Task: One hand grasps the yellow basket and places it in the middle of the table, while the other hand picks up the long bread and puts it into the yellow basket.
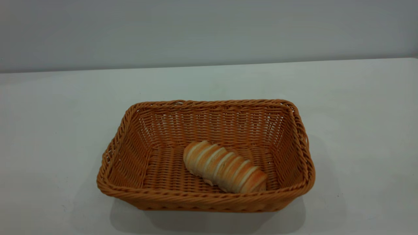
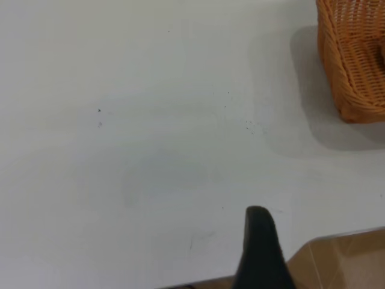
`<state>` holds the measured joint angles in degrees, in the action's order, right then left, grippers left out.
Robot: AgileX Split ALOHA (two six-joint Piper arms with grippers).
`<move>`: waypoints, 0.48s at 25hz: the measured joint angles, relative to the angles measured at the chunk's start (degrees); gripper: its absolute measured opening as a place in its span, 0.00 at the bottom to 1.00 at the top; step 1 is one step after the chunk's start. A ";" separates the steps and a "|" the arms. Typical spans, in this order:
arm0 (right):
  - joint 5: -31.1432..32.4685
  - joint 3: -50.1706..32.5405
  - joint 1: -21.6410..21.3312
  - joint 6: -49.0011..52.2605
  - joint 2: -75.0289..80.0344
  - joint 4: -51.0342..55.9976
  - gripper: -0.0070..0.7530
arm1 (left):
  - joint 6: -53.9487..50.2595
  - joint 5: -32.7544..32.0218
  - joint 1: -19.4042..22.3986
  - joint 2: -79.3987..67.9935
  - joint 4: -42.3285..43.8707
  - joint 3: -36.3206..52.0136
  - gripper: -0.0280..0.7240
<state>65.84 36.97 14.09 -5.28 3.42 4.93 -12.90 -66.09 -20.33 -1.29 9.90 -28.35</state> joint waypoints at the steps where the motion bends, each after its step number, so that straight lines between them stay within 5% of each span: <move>1: -0.65 -1.28 0.00 0.00 -0.54 -0.22 0.66 | 0.00 0.00 0.00 0.00 0.00 0.00 0.78; 12: -1.93 -8.44 0.00 -0.05 -1.36 -1.99 0.66 | 0.08 0.10 0.00 0.00 0.00 0.00 0.78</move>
<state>63.91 28.52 14.09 -5.33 2.05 2.94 -12.82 -65.99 -20.33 -1.29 9.90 -28.35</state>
